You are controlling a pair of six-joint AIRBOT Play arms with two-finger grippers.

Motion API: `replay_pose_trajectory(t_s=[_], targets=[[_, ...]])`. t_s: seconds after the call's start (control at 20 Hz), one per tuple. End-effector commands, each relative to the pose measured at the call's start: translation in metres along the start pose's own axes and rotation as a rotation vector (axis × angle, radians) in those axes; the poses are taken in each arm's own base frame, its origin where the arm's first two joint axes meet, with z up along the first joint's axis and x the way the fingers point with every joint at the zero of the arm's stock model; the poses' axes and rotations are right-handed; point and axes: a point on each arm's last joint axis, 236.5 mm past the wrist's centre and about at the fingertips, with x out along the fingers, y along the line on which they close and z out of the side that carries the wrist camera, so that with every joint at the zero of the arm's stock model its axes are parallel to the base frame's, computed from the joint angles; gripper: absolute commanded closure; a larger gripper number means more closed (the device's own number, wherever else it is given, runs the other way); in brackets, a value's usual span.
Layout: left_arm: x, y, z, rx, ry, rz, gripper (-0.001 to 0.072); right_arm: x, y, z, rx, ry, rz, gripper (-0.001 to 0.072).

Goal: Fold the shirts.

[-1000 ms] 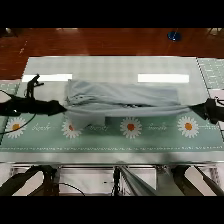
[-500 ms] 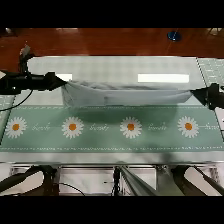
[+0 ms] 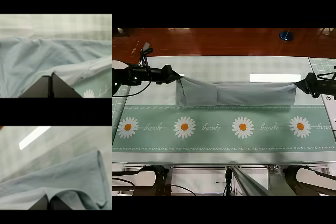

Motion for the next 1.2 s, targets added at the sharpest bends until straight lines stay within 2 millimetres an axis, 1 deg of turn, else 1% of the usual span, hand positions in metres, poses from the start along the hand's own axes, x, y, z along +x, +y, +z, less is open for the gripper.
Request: replay_pose_trajectory(t_s=[0.0, 0.3, 0.45, 0.55, 0.65, 0.8, 0.95, 1.05, 1.15], targets=[[0.015, 0.016, -0.006, -0.034, 0.039, -0.001, 0.0667, 0.009, -0.029, -0.003, -0.018, 0.047, -0.102, 0.0699], [0.031, 0.033, -0.017, -0.075, 0.078, 0.003, 0.0667, 0.019, -0.040, -0.007, -0.032, 0.069, -0.121, 0.0698], [0.038, 0.037, -0.022, -0.080, 0.097, 0.002, 0.0667, 0.036, -0.035, -0.019, -0.064, 0.109, -0.119, 0.0698], [0.043, 0.034, -0.024, -0.050, 0.103, -0.001, 0.0667, 0.048, -0.036, -0.022, -0.089, 0.117, -0.137, 0.0698], [0.046, 0.035, -0.019, -0.027, 0.078, 0.016, 0.0667, 0.053, -0.036, -0.014, -0.085, 0.079, -0.146, 0.0698], [0.046, 0.047, -0.003, -0.012, 0.010, 0.061, 0.0667, 0.052, -0.039, -0.005, -0.076, 0.041, -0.162, 0.0698], [0.047, 0.055, 0.008, -0.007, -0.035, 0.093, 0.0667, 0.052, -0.041, 0.003, -0.077, 0.005, -0.172, 0.0698], [0.048, 0.059, 0.010, 0.008, -0.043, 0.103, 0.0667, 0.052, -0.042, 0.008, -0.077, -0.013, -0.177, 0.0698], [0.051, 0.062, 0.007, 0.002, -0.035, 0.103, 0.0656, 0.052, -0.042, 0.008, -0.078, -0.016, -0.178, 0.0695]])
